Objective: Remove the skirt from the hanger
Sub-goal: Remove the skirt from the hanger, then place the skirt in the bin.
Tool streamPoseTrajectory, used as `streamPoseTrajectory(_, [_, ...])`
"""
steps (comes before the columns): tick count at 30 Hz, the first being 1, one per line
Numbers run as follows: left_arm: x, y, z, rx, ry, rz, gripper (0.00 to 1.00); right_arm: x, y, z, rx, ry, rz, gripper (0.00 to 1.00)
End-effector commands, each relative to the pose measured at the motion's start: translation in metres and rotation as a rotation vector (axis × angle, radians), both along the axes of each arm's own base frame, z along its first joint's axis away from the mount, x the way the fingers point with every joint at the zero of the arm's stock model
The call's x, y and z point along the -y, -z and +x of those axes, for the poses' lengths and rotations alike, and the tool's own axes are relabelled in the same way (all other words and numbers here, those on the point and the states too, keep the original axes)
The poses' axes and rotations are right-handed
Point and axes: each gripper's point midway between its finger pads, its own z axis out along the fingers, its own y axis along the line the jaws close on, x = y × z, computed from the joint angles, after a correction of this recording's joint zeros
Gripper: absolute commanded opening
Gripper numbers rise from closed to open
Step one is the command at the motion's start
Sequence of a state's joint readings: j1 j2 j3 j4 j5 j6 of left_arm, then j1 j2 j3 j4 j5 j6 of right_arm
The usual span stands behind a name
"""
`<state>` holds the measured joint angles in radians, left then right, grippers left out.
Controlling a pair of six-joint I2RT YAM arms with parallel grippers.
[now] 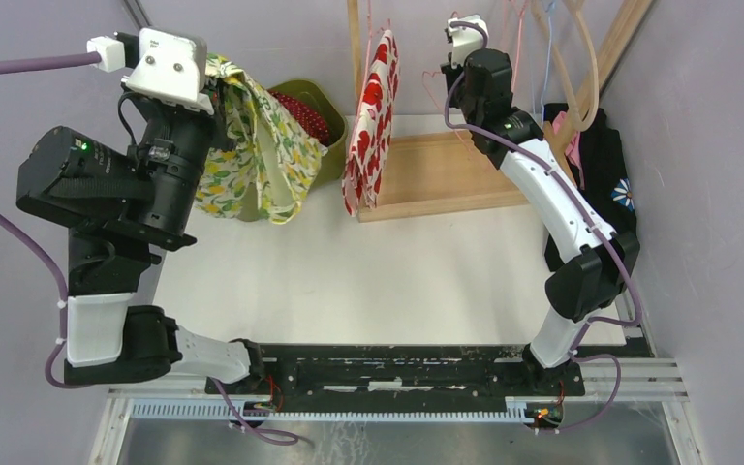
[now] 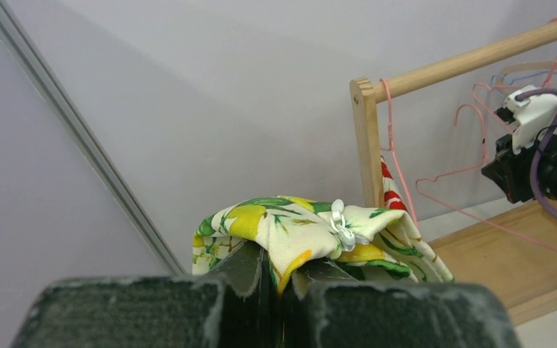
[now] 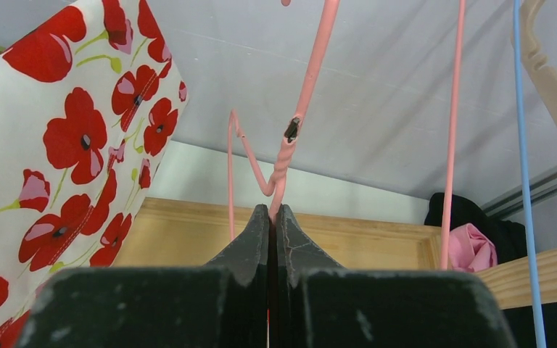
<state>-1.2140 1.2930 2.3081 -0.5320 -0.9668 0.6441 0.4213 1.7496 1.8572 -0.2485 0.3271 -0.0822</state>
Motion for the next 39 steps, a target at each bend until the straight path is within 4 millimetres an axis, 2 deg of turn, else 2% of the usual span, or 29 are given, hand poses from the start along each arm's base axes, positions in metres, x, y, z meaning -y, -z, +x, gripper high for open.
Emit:
streamPoseTrajectory(1, [-0.029, -0.002, -0.006, 0.011, -0.058, 0.019, 0.03, 0.003, -0.042, 0.0, 0.101, -0.001, 0.065, 0.01])
streamPoseTrajectory(4, [-0.024, 0.004, -0.004, -0.008, -0.055, 0.044, 0.03, 0.001, -0.042, 0.001, 0.1, -0.009, 0.076, 0.01])
streamPoseTrajectory(7, [-0.003, 0.007, 0.0, -0.019, -0.013, 0.068, 0.03, -0.002, -0.041, 0.001, 0.095, -0.015, 0.089, 0.01])
streamPoseTrajectory(14, [0.071, 0.011, 0.008, -0.02, 0.172, 0.083, 0.03, 0.0, -0.045, -0.004, 0.099, -0.018, 0.097, 0.01])
streamPoseTrajectory(17, [0.112, 0.015, 0.009, -0.024, 0.282, 0.112, 0.03, 0.002, -0.047, -0.007, 0.103, -0.016, 0.095, 0.01])
streamPoseTrajectory(20, [0.151, 0.028, 0.009, -0.049, 0.409, 0.12, 0.03, 0.005, -0.05, -0.011, 0.108, -0.014, 0.092, 0.01])
streamPoseTrajectory(22, [0.163, 0.035, 0.015, -0.078, 0.503, 0.092, 0.03, 0.009, -0.052, -0.014, 0.114, -0.01, 0.088, 0.01])
streamPoseTrajectory(24, [0.162, 0.046, 0.028, -0.125, 0.574, 0.068, 0.03, 0.013, -0.055, -0.017, 0.121, -0.005, 0.087, 0.01])
streamPoseTrajectory(26, [0.15, 0.055, 0.042, -0.16, 0.601, 0.054, 0.03, 0.018, -0.056, -0.02, 0.123, 0.001, 0.085, 0.01])
streamPoseTrajectory(31, [0.087, 0.058, 0.085, -0.152, 0.479, 0.037, 0.03, 0.025, -0.057, -0.026, 0.129, 0.01, 0.081, 0.01])
streamPoseTrajectory(36, [0.041, 0.047, 0.108, -0.099, 0.379, 0.017, 0.03, 0.028, -0.059, -0.03, 0.136, 0.012, 0.078, 0.01])
streamPoseTrajectory(39, [0.009, 0.047, 0.125, -0.09, 0.278, 0.013, 0.03, 0.03, -0.058, -0.033, 0.136, 0.012, 0.072, 0.01])
